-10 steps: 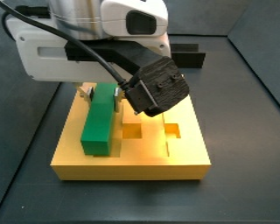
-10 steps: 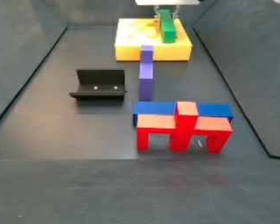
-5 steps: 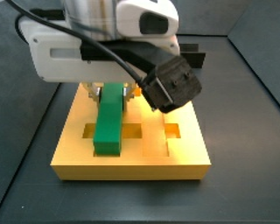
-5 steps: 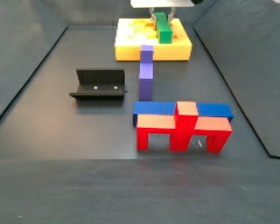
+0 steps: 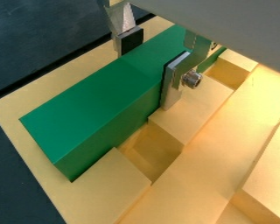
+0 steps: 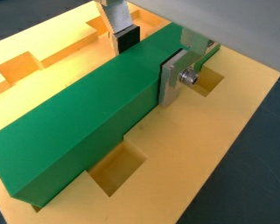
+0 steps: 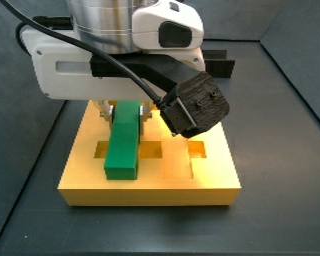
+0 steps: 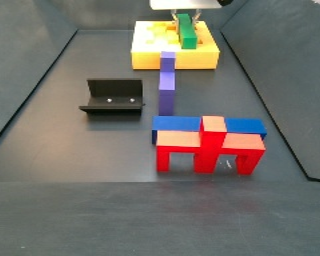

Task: Pick up the green object. Move up. Move to above the board. Insert the green object.
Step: Insert the green object.

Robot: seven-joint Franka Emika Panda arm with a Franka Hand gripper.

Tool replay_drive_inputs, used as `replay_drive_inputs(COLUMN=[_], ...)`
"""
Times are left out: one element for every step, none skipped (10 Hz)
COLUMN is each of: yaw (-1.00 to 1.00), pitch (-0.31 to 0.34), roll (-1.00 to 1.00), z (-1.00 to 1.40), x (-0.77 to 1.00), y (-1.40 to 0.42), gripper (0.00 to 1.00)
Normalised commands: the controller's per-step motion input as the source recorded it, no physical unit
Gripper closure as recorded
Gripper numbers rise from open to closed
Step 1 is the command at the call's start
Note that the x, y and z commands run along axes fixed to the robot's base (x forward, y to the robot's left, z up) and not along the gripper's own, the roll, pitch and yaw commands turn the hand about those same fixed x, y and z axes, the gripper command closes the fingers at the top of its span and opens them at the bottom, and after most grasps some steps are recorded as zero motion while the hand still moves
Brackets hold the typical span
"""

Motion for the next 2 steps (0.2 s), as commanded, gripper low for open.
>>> replay_drive_inputs(yaw=[0.0, 0.0], pitch=[-0.073, 0.0], roll=[-0.06, 0.0], z=[-0.31, 0.0], x=[0.0, 0.0], y=[-0.01, 0.0], gripper=[1.0, 1.0])
